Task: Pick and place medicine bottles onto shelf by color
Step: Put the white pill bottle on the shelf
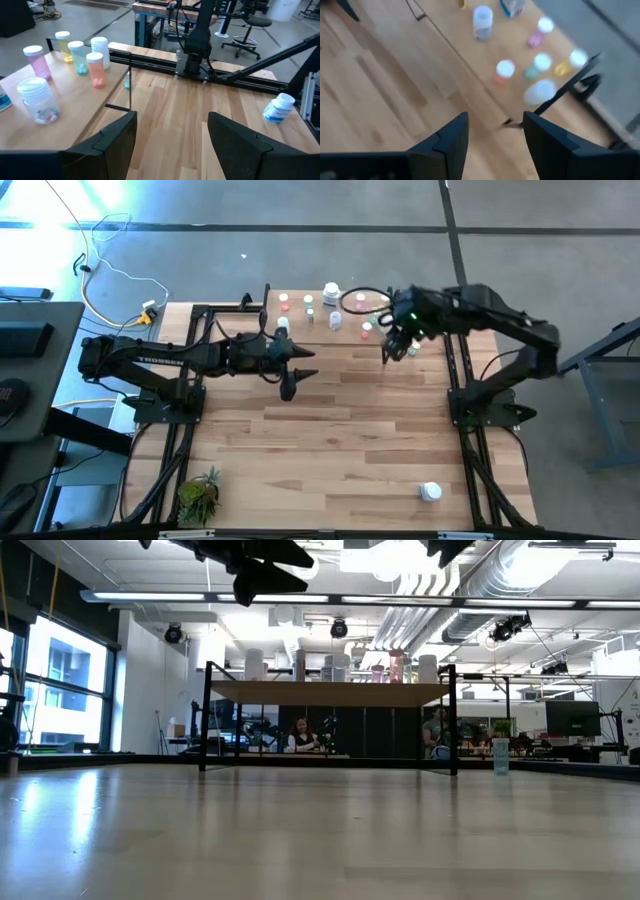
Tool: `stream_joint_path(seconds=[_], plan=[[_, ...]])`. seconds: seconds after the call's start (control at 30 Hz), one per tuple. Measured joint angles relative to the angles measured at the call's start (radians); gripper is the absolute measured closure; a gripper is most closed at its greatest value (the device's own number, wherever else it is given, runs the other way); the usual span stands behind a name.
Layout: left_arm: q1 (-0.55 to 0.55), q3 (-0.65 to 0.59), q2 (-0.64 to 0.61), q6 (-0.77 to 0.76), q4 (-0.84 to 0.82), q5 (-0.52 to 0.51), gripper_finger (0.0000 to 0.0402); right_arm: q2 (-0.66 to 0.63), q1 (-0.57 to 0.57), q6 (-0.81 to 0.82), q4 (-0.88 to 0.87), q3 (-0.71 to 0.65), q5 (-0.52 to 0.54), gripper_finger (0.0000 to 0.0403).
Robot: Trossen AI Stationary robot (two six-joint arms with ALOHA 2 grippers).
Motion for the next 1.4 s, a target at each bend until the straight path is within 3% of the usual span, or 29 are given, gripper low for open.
stream_joint_path(seconds=[0.37, 0.63, 0.83, 1.13, 1.4], plan=[[0.000, 0.000, 0.000, 0.088, -0.015, 0.018, 0.0167, -0.249, 0.227, 0.664, 0.085, -0.382, -0.013, 0.0224], [0.000, 0.000, 0.000, 0.086, -0.081, 0.030, 0.0167, -0.279, 0.454, 1.126, 0.091, -0.554, -0.081, 0.0224], [0.000, 0.000, 0.000, 0.057, -0.179, 0.085, 0.0167, -0.276, 0.627, 1.412, 0.188, -0.647, -0.096, 0.0224], [-0.050, 0.000, 0.000, 0.041, -0.332, 0.138, 0.0167, -0.249, 0.822, 1.705, 0.325, -0.733, -0.104, 0.0224], [-0.116, 0.000, 0.000, 0.019, -0.375, 0.138, 0.0167, -0.154, 0.944, 1.831, 0.353, -0.726, -0.178, 0.0224]])
